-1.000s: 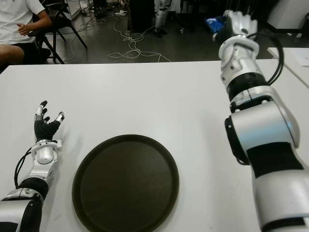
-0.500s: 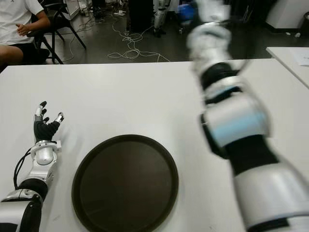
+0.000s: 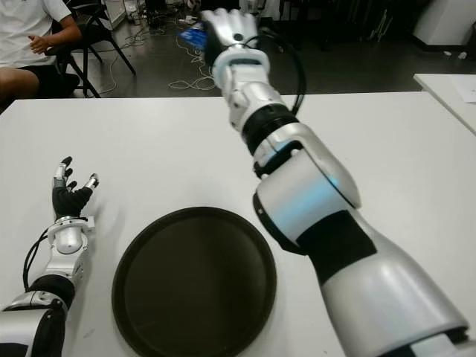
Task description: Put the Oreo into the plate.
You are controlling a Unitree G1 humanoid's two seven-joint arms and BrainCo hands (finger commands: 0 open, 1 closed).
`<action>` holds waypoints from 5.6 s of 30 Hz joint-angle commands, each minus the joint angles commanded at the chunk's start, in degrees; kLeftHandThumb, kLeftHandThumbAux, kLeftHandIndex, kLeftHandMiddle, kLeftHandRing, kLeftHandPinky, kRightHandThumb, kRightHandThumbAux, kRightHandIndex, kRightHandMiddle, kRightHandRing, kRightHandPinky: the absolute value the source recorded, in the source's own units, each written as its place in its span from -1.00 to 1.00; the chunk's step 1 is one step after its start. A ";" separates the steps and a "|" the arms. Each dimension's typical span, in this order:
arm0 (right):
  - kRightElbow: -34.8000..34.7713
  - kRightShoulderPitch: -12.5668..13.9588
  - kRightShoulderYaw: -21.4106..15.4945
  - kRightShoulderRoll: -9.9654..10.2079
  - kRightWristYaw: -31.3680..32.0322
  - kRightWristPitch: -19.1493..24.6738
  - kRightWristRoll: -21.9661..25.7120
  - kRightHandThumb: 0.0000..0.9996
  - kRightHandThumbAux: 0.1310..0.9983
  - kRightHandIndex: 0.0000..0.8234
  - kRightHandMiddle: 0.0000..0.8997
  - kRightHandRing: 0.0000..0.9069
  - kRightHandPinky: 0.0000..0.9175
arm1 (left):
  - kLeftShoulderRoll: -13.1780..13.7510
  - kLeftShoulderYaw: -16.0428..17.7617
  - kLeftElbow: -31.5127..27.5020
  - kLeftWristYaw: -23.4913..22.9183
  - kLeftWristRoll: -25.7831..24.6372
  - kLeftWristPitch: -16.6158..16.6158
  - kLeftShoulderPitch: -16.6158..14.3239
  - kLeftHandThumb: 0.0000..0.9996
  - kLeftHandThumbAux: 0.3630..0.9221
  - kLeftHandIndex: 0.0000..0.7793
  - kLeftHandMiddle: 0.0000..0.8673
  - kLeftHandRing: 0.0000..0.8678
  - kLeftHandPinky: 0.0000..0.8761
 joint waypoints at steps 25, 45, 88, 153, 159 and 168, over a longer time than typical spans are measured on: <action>0.00 -0.55 3.20 2.39 1.52 -2.99 -0.82 0.38 0.38 0.06 0.68 0.64 0.57 | -0.15 -0.87 0.24 0.28 0.91 -0.03 -0.22 -1.00 0.50 -0.94 -0.92 -0.95 -0.98; 0.41 3.46 3.49 -14.65 0.46 -2.24 -1.47 0.39 0.38 0.06 0.68 0.64 0.56 | -0.59 -1.08 -0.29 1.02 1.11 -0.66 0.16 -1.00 0.42 -0.93 -0.92 -0.94 -0.97; 0.05 2.97 2.30 -19.32 -5.02 -2.19 -1.00 0.38 0.38 0.05 0.61 0.58 0.53 | -0.57 -0.96 0.36 1.49 1.64 -0.75 0.12 -1.00 0.30 -0.94 -0.92 -0.95 -0.95; -18.48 9.89 40.15 -25.52 -50.14 -40.42 -39.13 0.40 0.37 0.06 0.82 0.82 0.77 | -0.02 -1.81 0.08 2.12 2.35 -0.48 0.39 -1.00 0.39 -0.95 -0.92 -0.95 -0.95; -20.66 10.68 39.31 -26.99 -52.43 -40.94 -38.95 0.40 0.37 0.06 0.78 0.77 0.70 | 0.01 -1.96 0.11 2.57 2.49 -0.33 0.29 -1.00 0.39 -0.93 -0.90 -0.93 -0.92; -41.98 17.56 32.20 -36.02 -40.30 -54.24 -29.52 0.39 0.38 0.06 0.76 0.76 0.71 | 0.27 -2.20 0.28 3.53 2.78 0.76 -0.03 -1.00 0.28 -0.93 -0.92 -0.95 -0.96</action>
